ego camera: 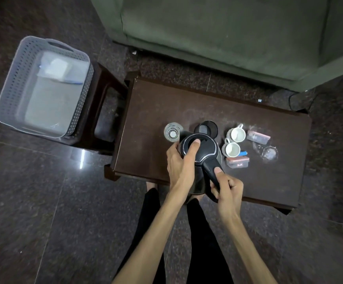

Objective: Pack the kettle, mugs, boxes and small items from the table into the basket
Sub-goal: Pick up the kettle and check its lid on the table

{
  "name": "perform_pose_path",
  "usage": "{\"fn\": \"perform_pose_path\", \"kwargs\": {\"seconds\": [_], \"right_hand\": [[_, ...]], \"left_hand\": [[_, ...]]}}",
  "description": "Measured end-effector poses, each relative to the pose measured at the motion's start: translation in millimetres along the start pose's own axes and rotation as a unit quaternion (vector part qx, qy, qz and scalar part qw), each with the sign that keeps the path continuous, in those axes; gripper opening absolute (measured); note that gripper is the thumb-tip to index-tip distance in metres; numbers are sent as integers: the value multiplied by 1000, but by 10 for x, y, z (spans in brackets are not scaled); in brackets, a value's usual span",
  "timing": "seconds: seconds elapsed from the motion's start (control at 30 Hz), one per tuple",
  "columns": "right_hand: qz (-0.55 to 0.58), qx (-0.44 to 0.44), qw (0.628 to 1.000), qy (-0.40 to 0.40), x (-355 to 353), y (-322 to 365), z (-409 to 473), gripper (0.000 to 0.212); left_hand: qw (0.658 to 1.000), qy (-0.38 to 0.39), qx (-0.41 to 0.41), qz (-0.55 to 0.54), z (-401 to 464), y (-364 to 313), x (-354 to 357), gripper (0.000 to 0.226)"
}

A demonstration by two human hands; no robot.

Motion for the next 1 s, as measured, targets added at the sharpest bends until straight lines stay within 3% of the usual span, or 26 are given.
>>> {"fn": "perform_pose_path", "kwargs": {"seconds": [0.13,0.23,0.4,0.63,1.0], "right_hand": [[-38,24,999,-5,4,-193,56,54],[-58,53,997,-11,74,-309,117,57],[-87,76,993,-10,241,-430,274,63],[-143,103,984,-23,400,-503,553,65],[-202,108,973,-23,451,-452,745,62]], "left_hand": [[999,-2,-53,-10,217,363,64,82],[996,-2,-83,-9,367,498,65,91],[994,12,-108,-22,588,488,25,63],[988,16,-154,26,1209,888,121,94],[985,44,-169,13,1097,556,149,81]]}}
Point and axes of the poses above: each hand's wrist, its own z-axis towards the middle knuckle, its own x-axis out of the palm, y = z × x, the point moved 5 cm from there along z, towards the middle knuckle, and after that the axes turned 4 degrees about -y, right-handed, at the moved point
